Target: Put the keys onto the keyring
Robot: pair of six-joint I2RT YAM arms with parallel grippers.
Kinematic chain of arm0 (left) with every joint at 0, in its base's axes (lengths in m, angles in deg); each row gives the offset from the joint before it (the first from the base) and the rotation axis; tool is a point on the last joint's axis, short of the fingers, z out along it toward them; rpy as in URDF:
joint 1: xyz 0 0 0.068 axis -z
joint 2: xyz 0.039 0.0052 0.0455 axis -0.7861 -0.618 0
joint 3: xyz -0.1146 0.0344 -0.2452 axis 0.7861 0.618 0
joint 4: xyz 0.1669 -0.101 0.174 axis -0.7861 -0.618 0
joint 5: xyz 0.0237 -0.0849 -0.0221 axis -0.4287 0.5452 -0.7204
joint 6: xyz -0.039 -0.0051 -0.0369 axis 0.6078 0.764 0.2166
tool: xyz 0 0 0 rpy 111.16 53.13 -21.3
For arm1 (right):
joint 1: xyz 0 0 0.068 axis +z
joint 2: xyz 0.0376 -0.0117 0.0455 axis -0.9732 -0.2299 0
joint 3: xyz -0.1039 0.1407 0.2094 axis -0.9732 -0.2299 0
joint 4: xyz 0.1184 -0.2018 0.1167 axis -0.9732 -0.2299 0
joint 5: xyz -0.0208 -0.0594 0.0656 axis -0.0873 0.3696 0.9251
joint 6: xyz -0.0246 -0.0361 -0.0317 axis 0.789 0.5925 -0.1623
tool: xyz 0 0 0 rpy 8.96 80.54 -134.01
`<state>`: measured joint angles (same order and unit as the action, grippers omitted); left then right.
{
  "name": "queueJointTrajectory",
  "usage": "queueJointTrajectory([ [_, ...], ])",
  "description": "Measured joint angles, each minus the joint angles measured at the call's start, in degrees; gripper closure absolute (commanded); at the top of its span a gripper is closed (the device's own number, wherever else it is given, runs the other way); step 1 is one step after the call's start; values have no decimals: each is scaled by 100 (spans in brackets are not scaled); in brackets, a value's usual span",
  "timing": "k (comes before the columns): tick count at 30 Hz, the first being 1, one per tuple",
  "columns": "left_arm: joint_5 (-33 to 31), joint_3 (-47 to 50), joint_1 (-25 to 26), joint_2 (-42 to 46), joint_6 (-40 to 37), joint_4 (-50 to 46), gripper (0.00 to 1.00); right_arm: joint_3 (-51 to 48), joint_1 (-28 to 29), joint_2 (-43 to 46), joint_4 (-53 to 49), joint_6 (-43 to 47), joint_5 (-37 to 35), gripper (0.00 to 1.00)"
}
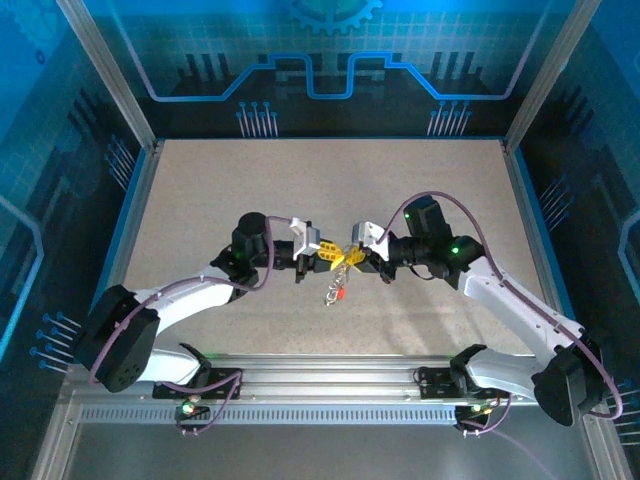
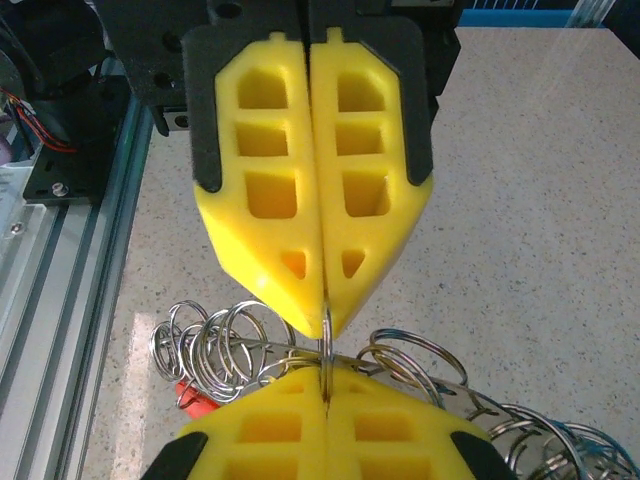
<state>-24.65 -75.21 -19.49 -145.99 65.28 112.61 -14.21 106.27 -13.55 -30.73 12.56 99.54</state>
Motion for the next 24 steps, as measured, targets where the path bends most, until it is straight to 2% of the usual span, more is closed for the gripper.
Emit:
queueJointTrajectory([
  [2, -66, -13, 15, 46, -179, -284, 88, 0, 0, 0, -105, 37, -35, 100],
  [7, -238, -457, 61, 85, -929, -1825, 87, 101, 33, -98, -461, 243, -286, 100],
  [10, -302, -752, 85, 90, -1311, -2535, 81, 221, 125, -179, -636, 365, -474, 100],
  [14, -341, -879, 85, 90, -1554, -3021, 76, 306, 236, -280, -782, 505, -638, 100],
  [24, -334, -1215, 173, 48, -1847, -3593, 78, 308, 330, -369, -892, 597, -745, 100],
])
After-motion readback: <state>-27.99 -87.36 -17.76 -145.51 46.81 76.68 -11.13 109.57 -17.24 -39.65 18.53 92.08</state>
